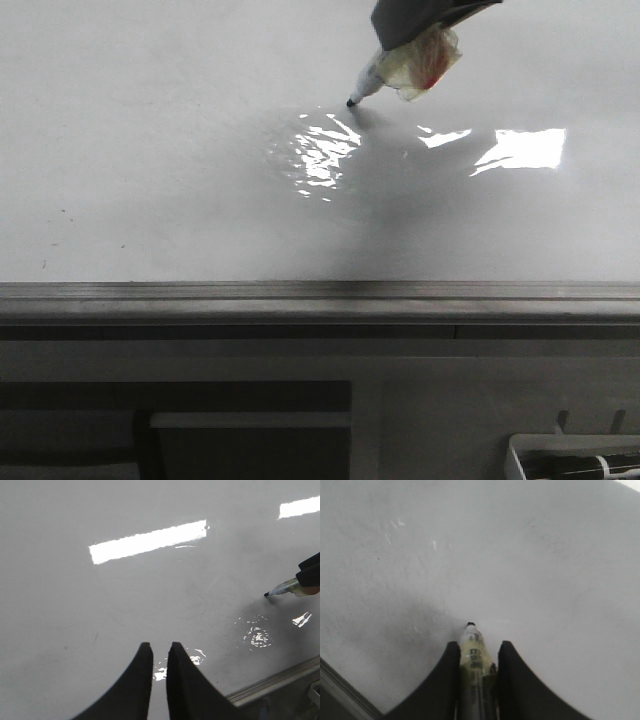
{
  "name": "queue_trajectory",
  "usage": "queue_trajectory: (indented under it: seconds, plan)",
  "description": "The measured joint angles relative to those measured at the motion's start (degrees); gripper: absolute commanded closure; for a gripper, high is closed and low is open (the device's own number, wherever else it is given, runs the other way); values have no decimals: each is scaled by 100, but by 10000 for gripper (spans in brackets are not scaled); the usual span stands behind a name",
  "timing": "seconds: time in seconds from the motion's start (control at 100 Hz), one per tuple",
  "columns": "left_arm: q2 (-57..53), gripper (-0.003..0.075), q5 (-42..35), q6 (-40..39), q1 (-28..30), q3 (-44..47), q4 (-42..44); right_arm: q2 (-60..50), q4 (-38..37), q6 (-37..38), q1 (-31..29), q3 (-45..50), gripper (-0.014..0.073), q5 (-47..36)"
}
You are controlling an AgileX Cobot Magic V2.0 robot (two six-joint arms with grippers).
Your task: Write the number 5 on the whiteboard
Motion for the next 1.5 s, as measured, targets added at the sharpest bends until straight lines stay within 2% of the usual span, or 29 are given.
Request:
queue_trajectory:
  seconds: [0.15, 0.47, 0.69, 1.22, 1.32, 1.5]
  plan:
    - [0, 673, 0, 0, 0, 0, 0, 0, 3, 154, 0, -10, 634, 26]
    - [0, 673, 0, 0, 0, 0, -22, 0, 746, 197, 0, 99, 634, 61]
    - [0, 673, 3, 0, 0, 0, -22, 0, 884, 197, 10, 167, 634, 76]
    - [0, 673, 12, 0, 0, 0, -31, -412, 1127, 286, 52, 200, 634, 1452]
    - [0, 673, 12, 0, 0, 0, -45, -400, 1356, 286, 44, 229, 634, 1380]
    - [0, 673, 12, 0, 0, 0, -78, -7, 1717, 297, 175, 288, 634, 715]
